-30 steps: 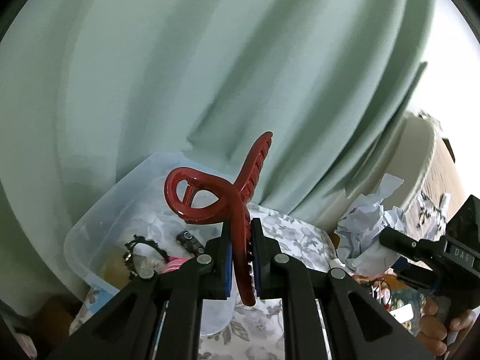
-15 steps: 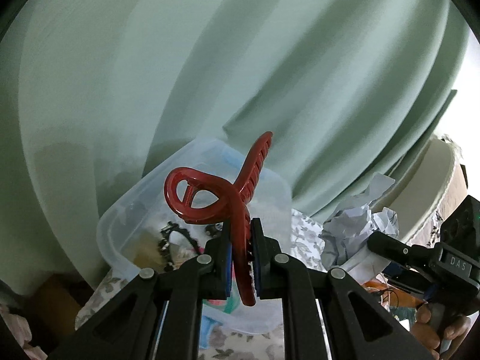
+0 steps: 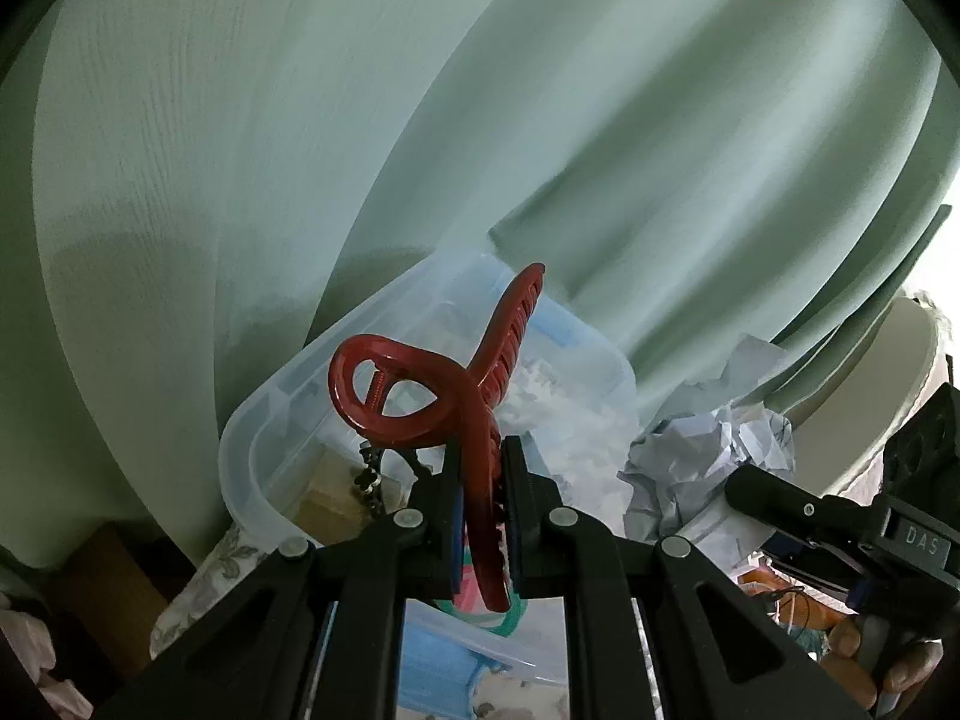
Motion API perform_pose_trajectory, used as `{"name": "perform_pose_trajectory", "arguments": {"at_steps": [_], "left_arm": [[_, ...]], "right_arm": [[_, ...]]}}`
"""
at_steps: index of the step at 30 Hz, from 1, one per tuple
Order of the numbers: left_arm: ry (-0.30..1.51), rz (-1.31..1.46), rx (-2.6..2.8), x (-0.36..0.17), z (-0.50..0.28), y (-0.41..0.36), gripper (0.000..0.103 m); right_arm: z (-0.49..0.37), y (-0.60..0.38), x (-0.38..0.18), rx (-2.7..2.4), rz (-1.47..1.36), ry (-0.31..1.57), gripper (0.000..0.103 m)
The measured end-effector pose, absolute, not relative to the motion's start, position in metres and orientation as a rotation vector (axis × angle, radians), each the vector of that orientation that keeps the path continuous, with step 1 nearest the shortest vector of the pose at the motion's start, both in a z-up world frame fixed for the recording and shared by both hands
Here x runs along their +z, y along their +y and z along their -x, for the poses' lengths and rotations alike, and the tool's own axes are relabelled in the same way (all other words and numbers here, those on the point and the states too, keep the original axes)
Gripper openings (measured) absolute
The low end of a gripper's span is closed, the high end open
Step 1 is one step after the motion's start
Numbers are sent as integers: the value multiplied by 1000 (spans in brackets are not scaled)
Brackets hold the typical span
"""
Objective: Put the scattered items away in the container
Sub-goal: 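Carry the claw clip with the left tool while the right tool carries the paper to the box, then open the right tool to drop the paper while the left tool drops the claw clip into the box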
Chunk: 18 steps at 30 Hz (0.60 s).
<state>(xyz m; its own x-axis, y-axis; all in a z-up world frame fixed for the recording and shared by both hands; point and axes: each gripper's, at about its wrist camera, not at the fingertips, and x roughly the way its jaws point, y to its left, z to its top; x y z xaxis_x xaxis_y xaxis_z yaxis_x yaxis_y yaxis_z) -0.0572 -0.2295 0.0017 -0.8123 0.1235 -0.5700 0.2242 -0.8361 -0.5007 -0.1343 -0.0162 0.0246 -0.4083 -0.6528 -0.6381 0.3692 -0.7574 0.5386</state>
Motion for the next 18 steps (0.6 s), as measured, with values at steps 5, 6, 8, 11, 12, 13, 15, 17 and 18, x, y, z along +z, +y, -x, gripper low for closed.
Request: {"name": "perform_pose_trajectory", "arguments": {"at_steps": [5,6,8,11,12,13,15,17,18], "left_arm": [[880,-955,-2793,0,57,-230,11],[880,-957,-2789,-1,57,-230,11],[884,-960,-2782,-1,55,-231,11],[879,-969,-2776,-2,54,-230,11],[873,-972,-2774,-2,54,-229,11],[870,-974,-2773,0,53,-228,11],[866,-979,-2771,1,53,-226,11],[863,-980,-2769,2,54,-226,11],[862,-976,-2769,1,56,-228,12]], "right_arm": [[141,-28,22,-2170,-1183,-396,48],[142,-30,21,-2167,-1185,-389,48],[144,-33,18,-2163,-1193,-377,48],[145,-36,14,-2160,-1208,-371,48],[145,-36,13,-2157,-1211,-370,49],[145,-37,13,-2155,-1211,-367,49],[145,-38,12,-2156,-1206,-358,49],[145,-38,11,-2161,-1201,-354,49],[145,-38,12,-2161,-1200,-354,50]]}}
